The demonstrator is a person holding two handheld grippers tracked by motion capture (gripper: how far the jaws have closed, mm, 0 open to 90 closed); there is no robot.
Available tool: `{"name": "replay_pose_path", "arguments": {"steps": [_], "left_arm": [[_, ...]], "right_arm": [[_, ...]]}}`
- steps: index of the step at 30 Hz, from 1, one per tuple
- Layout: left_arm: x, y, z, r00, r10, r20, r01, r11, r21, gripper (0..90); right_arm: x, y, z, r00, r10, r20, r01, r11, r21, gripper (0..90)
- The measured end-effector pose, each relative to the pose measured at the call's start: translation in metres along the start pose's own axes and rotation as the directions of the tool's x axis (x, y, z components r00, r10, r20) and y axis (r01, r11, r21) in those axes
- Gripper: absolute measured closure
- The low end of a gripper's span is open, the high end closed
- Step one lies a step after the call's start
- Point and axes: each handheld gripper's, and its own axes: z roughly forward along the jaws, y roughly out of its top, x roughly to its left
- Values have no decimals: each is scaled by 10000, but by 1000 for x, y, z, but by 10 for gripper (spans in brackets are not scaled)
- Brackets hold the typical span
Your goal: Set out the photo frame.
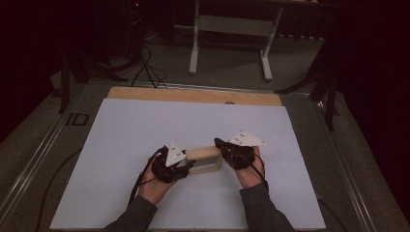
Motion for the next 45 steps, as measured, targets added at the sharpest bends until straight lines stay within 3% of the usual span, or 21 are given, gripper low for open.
{"name": "replay_pose_path", "arguments": {"steps": [8, 18, 27, 39, 45], "left_arm": [[7, -2, 2, 9950, -918, 397, 919, 9958, 6, 555], [8, -2, 2, 9940, -1004, 425, 1006, 9949, -28, 552], [8, -2, 3, 9943, -993, 379, 994, 9950, 3, 557], [8, -2, 3, 9939, -1061, 299, 1061, 9944, 4, 562], [9, -2, 3, 9943, -1032, 284, 1032, 9947, 21, 564]], "right_arm": [[1, 2, 0, 10000, -72, 37, 71, 9998, 159, 900], [-5, 3, -6, 9995, -244, -201, 248, 9995, 187, 819], [-14, 4, -15, 9939, -395, -1028, 433, 9985, 348, 597], [-17, 1, -15, 9832, -269, -1805, 363, 9981, 489, 429], [-19, -7, -8, 9802, -68, -1980, 254, 9955, 915, 390]]}}
